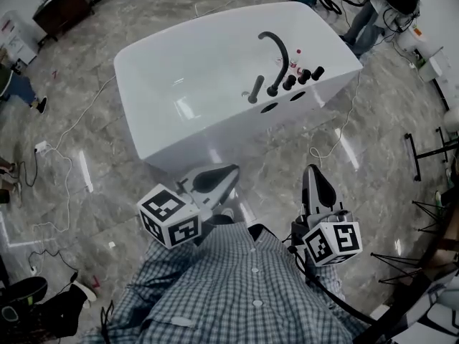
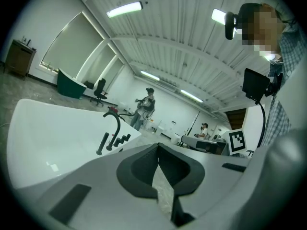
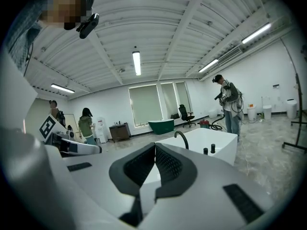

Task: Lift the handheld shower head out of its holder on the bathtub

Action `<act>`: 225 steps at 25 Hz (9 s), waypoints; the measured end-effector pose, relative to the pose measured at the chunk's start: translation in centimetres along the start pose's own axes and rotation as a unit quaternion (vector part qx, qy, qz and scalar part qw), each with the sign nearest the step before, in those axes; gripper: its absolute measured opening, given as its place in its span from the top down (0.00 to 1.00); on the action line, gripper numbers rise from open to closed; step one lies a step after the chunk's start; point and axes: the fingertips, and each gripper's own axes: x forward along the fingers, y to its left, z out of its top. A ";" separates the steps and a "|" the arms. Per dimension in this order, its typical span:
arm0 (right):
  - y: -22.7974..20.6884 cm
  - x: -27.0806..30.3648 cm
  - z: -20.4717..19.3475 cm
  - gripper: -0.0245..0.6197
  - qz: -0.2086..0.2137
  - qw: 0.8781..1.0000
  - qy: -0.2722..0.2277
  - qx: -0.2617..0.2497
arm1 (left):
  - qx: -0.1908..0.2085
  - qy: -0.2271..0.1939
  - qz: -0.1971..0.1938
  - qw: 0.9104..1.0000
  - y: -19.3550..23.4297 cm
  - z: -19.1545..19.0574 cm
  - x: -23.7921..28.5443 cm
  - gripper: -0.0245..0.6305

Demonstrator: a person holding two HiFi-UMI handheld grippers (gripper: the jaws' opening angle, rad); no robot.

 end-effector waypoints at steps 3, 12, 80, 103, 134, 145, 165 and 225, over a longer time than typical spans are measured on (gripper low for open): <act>0.2 1.1 -0.2 0.94 -0.001 1.000 0.005 -0.003 | 0.000 0.002 0.000 1.000 1.2 0.1 0.1 0.95; 0.2 3.2 -0.4 0.94 0.000 1.000 0.015 0.000 | -0.010 -0.001 0.010 1.000 3.5 0.8 0.2 0.95; -16.6 37.9 -5.3 0.94 0.117 0.979 0.163 -0.034 | 0.006 0.084 0.076 0.994 29.0 6.0 26.9 0.95; -17.2 39.1 -17.0 0.94 0.083 0.972 0.216 -0.026 | 0.062 0.117 0.062 0.989 37.5 -5.4 29.3 0.95; -21.8 40.4 -22.2 0.94 0.033 0.974 0.225 0.024 | 0.202 0.233 0.055 0.950 44.1 -15.0 36.2 0.85; -23.3 40.3 -22.9 0.94 0.020 0.973 0.228 0.037 | 0.218 0.246 0.050 0.943 44.4 -16.0 38.3 0.76; -25.3 40.4 -24.0 0.94 0.006 0.969 0.233 0.080 | 0.236 0.271 0.036 0.933 44.9 -17.4 41.1 0.76; -21.1 38.4 -6.6 0.94 -0.002 0.991 0.131 0.030 | 0.258 0.272 0.046 0.926 36.3 -1.6 34.9 0.76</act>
